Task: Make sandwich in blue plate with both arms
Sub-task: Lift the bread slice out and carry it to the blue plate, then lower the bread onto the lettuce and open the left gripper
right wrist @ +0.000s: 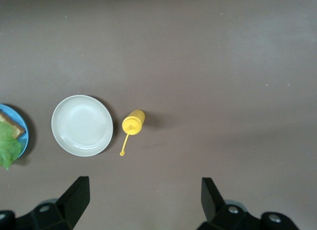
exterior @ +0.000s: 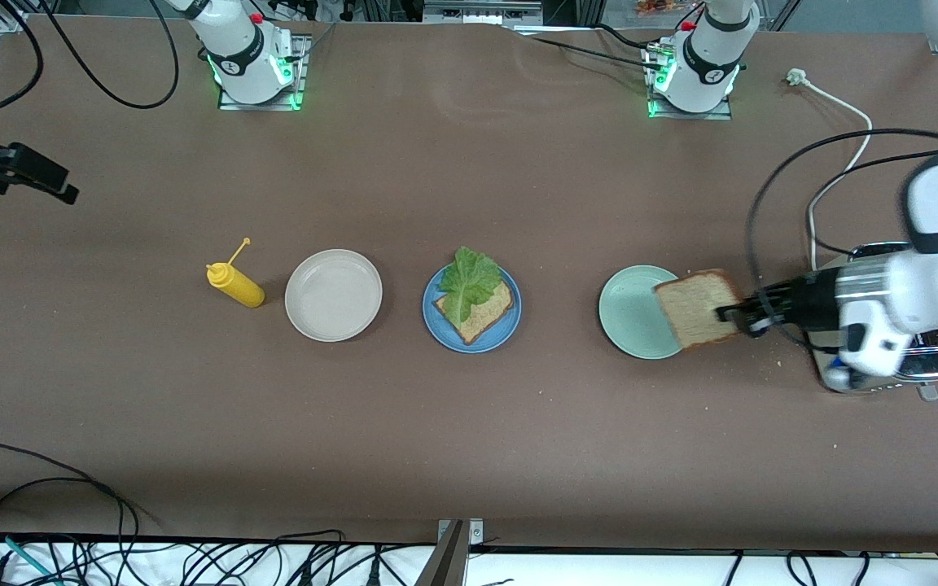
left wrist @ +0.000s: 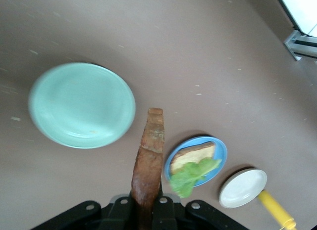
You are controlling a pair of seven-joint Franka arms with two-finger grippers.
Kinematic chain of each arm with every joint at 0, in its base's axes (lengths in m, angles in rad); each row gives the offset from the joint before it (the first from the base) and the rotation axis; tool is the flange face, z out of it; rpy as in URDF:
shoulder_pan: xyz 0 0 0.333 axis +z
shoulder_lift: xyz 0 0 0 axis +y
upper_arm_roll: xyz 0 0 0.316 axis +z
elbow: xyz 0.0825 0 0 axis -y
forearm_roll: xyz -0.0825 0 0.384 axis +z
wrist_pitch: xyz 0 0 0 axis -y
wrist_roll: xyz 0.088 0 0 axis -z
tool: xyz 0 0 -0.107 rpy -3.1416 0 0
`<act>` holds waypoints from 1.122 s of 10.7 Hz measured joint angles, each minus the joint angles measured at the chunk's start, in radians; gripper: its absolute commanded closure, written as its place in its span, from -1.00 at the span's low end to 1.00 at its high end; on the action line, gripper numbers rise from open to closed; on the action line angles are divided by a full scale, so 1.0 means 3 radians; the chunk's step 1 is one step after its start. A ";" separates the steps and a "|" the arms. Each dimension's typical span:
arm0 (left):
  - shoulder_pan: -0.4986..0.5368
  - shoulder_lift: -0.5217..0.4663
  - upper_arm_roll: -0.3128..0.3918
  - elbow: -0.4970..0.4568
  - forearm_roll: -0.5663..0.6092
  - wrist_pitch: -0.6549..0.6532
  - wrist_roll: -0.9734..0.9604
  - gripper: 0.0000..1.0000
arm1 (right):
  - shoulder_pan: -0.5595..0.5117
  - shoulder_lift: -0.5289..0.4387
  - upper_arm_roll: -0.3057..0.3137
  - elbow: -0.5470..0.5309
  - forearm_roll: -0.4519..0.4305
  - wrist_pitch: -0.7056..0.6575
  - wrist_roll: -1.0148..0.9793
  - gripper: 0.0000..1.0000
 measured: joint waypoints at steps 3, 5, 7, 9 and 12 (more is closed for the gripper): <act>-0.0611 0.0159 0.0000 -0.0114 -0.0002 0.0798 -0.0764 1.00 | -0.0004 0.0053 -0.0179 0.0004 0.0001 -0.0013 -0.0007 -1.00; -0.0913 0.0327 0.0014 -0.0153 -0.0002 0.1268 -0.1093 1.00 | 0.0035 0.0105 -0.0156 0.0005 0.0001 -0.0011 0.0002 -1.00; -0.1115 0.0481 0.0041 -0.0159 -0.0002 0.1500 -0.1251 1.00 | 0.0046 0.0139 -0.0143 0.0005 0.0001 -0.0006 0.0007 -1.00; -0.1331 0.0571 0.0136 -0.0161 0.0022 0.1770 -0.1369 1.00 | 0.0046 0.0144 -0.0142 0.0005 0.0001 -0.0005 0.0007 -1.00; -0.1624 0.0717 0.0222 -0.0164 0.0108 0.2178 -0.1582 1.00 | 0.0047 0.0168 -0.0142 0.0007 0.0000 -0.0002 0.0007 -1.00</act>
